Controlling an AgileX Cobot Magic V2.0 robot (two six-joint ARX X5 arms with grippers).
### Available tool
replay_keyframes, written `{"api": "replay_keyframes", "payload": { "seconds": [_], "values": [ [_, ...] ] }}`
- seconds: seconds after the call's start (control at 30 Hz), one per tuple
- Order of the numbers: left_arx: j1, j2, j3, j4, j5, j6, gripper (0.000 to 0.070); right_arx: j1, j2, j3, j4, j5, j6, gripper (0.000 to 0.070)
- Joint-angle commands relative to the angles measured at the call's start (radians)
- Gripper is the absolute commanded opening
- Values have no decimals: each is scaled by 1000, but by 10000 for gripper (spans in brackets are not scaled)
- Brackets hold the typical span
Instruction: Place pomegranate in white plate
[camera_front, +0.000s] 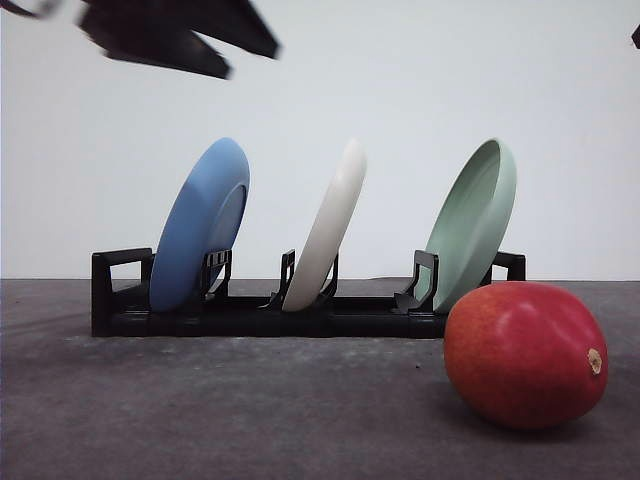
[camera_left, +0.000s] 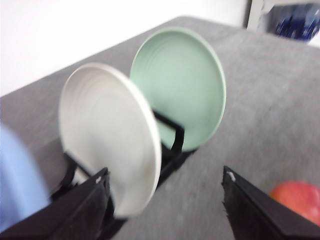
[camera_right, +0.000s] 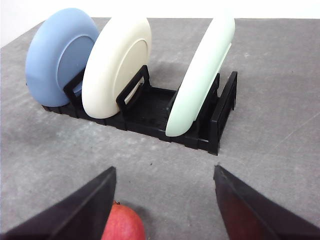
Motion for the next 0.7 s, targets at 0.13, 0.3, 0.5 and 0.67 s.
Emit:
{"api": "replay_keyframes", "payload": {
  "seconds": [0.13, 0.3, 0.5, 0.67],
  "values": [
    [-45, 180, 27, 233, -61, -58, 429, 3, 2, 16, 11, 0, -7, 392],
    [-67, 326, 107, 256, -125, -86, 429, 3, 2, 16, 11, 0, -8, 392],
    [-70, 470, 222, 213, -138, -128, 427, 3, 2, 16, 11, 0, -7, 392],
    [-70, 553, 304, 139, -171, -148, 423, 3, 2, 16, 10, 1, -14, 392]
  ]
}}
